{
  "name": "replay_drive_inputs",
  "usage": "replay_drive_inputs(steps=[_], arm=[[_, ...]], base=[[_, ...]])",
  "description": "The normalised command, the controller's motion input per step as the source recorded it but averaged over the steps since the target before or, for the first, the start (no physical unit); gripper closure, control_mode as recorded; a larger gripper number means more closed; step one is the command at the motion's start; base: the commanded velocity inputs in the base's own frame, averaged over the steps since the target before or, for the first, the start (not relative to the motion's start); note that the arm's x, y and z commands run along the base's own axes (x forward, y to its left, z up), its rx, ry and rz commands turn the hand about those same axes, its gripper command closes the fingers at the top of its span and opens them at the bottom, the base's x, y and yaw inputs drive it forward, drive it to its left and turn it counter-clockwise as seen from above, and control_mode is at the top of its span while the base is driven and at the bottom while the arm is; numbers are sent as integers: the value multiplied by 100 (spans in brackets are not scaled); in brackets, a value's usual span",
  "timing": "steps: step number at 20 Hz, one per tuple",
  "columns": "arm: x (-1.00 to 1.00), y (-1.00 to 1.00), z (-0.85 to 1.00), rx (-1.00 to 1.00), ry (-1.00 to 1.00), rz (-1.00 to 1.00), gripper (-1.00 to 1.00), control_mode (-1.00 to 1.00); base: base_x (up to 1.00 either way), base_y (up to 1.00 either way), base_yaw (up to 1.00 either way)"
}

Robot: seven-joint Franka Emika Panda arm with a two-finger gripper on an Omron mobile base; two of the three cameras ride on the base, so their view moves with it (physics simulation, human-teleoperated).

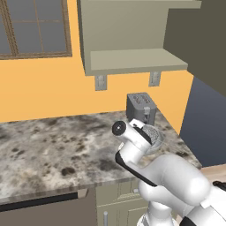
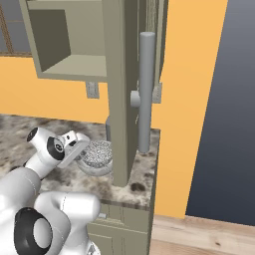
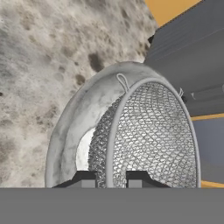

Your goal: Open the cabinet and setup a tea strainer by placing it in the bowl upright.

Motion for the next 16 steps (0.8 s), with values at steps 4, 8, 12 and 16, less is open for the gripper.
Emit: replay_drive_inputs(steps=[4, 8, 12, 16], arm=[[0, 0, 0, 0, 0, 0, 100, -100], [0, 0, 0, 0, 0, 0, -100, -100], [0, 0, 0, 0, 0, 0, -100, -100], [0, 0, 0, 0, 0, 0, -100, -100]], base=[[0, 0, 0], [0, 0, 0], [0, 0, 0], [0, 0, 0]])
